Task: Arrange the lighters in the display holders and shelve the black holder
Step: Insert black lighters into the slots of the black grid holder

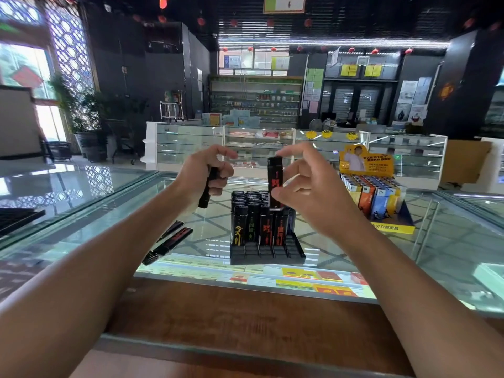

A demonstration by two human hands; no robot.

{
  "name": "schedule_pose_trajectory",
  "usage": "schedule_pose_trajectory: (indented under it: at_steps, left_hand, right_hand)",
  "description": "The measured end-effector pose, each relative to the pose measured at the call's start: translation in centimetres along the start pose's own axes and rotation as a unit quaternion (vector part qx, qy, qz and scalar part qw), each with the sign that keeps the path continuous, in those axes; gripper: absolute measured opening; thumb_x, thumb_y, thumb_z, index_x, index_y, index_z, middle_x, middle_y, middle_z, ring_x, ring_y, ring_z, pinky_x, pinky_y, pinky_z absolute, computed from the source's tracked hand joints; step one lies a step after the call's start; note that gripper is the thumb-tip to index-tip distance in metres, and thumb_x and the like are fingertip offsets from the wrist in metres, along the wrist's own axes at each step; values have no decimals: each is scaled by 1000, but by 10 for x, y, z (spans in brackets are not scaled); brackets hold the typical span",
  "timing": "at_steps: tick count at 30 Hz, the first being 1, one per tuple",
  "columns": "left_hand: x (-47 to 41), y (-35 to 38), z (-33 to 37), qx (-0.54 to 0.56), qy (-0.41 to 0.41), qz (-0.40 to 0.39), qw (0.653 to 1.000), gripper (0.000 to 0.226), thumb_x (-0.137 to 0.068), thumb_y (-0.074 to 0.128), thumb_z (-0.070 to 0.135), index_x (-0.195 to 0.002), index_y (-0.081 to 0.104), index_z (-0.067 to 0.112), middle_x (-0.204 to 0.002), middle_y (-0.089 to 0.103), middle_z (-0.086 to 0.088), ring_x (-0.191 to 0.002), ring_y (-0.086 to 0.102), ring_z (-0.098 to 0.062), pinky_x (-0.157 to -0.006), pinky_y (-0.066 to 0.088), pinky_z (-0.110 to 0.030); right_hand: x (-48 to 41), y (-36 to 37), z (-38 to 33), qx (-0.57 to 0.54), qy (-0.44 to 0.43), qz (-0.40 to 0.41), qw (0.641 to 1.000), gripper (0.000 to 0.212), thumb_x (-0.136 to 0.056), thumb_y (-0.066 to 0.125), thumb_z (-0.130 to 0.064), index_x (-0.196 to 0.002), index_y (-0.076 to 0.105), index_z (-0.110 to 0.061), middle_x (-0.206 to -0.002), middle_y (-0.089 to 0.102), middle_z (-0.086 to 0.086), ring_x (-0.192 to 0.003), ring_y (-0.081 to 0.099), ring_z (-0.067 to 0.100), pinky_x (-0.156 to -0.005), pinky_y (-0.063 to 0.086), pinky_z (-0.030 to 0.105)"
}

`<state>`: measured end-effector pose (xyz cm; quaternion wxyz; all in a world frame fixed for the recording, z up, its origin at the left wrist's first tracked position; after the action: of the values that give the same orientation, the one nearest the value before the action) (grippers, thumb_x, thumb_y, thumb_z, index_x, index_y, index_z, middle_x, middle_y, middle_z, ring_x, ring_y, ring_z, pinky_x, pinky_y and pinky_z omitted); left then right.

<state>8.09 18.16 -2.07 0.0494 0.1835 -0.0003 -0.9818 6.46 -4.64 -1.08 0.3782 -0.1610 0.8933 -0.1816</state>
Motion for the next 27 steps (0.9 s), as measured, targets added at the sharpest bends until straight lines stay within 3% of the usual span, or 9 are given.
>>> schedule_pose_trajectory:
  at_steps: [3,7,9,13,18,23,27]
  left_hand:
    - [0,-2,-5,14,-36,-11,999,45,-73,45,14,-116,55,9,-70,49,-3,-54,33,-14,-46,27,-24]
    - [0,-3,-7,59,-44,-14,997,41,-83,38,5,-121,52,6,-78,53,-7,-63,38,-16,-56,35,-28]
    - [0,-1,-6,81,-34,-15,996,38,-88,35,0,-122,50,6,-79,53,-7,-64,39,-16,-60,35,-29]
    - [-1,1,-3,108,-7,-22,994,26,-103,39,0,-125,52,4,-80,56,-7,-66,45,-16,-57,43,-26]
    - [-4,-2,-4,63,21,-8,998,27,-109,45,9,-130,59,0,-74,57,-2,-69,51,-16,-62,46,-24]
    - [-3,0,-6,61,13,-15,998,28,-108,47,11,-132,59,3,-73,56,-1,-69,52,-16,-60,43,-23]
    - [-2,4,-7,61,19,-20,998,25,-105,54,12,-127,63,5,-78,61,-5,-70,54,-15,-60,46,-22]
  right_hand:
    - [2,5,1,31,7,-45,999,43,-83,89,-17,-109,57,-28,-89,75,-7,-85,72,5,-80,54,19]
    - [6,13,4,136,16,-107,985,42,-79,92,-27,-102,57,-32,-104,64,-16,-100,59,1,-88,49,31]
    - [6,16,4,196,7,-128,972,41,-79,91,-33,-101,56,-32,-114,58,-16,-110,54,7,-95,47,39]
    - [5,15,4,174,4,-134,976,37,-79,91,-28,-96,58,-29,-115,63,-11,-110,58,12,-99,49,46]
    - [3,9,10,147,7,-132,980,27,-84,87,-21,-93,63,-27,-110,69,-14,-106,63,4,-96,50,31]
    - [1,5,8,148,-19,-111,983,19,-88,82,-13,-91,70,-27,-93,71,-15,-92,64,-1,-79,46,10]
    - [1,6,7,129,-29,-114,985,14,-86,85,-13,-89,78,-25,-94,72,-14,-92,67,1,-82,45,6]
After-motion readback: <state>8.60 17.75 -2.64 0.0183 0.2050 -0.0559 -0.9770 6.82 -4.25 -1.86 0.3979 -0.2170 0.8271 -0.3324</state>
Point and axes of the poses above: each hand's wrist, its own x-axis away from the middle knuckle, its own y-axis out of the palm, z = x × y, the point moved 6 cm from there along -x, towards the middle knuckle
